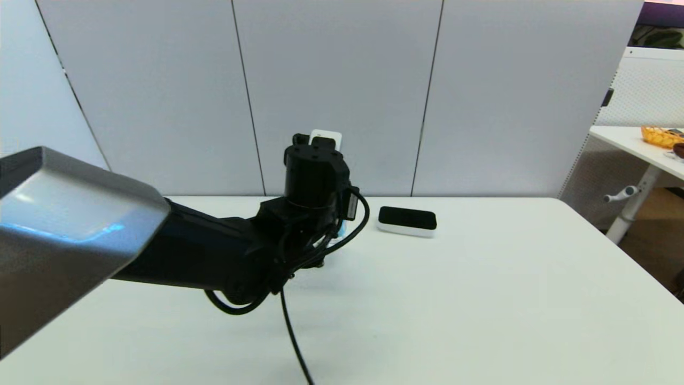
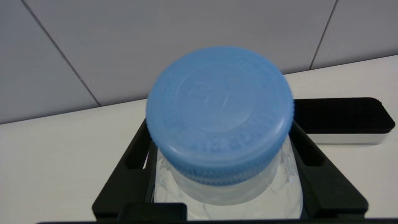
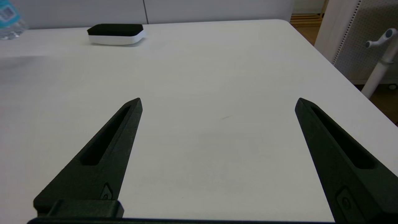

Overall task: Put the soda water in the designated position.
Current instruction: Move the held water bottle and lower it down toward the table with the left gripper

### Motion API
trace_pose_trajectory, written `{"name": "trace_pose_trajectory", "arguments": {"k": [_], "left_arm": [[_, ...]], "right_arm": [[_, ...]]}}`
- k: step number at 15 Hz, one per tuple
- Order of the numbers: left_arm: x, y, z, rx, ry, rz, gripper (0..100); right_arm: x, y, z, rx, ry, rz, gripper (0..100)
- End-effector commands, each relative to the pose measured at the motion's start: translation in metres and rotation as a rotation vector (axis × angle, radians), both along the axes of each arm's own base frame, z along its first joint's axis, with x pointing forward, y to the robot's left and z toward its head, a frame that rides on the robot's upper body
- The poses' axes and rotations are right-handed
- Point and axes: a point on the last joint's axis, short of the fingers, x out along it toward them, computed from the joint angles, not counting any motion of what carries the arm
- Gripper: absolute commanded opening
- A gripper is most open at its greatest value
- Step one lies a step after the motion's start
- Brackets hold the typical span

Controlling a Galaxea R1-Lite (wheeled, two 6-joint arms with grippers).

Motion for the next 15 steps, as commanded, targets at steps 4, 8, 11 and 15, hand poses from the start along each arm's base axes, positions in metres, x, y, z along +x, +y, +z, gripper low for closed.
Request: {"name": "trace_pose_trajectory", "arguments": {"k": [4,8,11,15], "left_arm": [[0.039,-0.037,-0.029,0.030,-0.012,0.005,0],[0.052,-0.043,-0.041,0.036,-0.010,0.023,0],[0.060,-0.040,-0.050,0.048,0.002,0.046,0],[0.066,-0.034,-0.051,0.050,0.005,0.064,0]], "right_arm": [[0.000,0.000,0.000,0.000,-0.001,0.000,100],[0.000,0.000,0.000,0.000,-0.001,0.000,100],[0.000,0.000,0.000,0.000,0.001,0.000,100],[0.000,0.000,0.000,0.000,-0.001,0.000,100]]}}
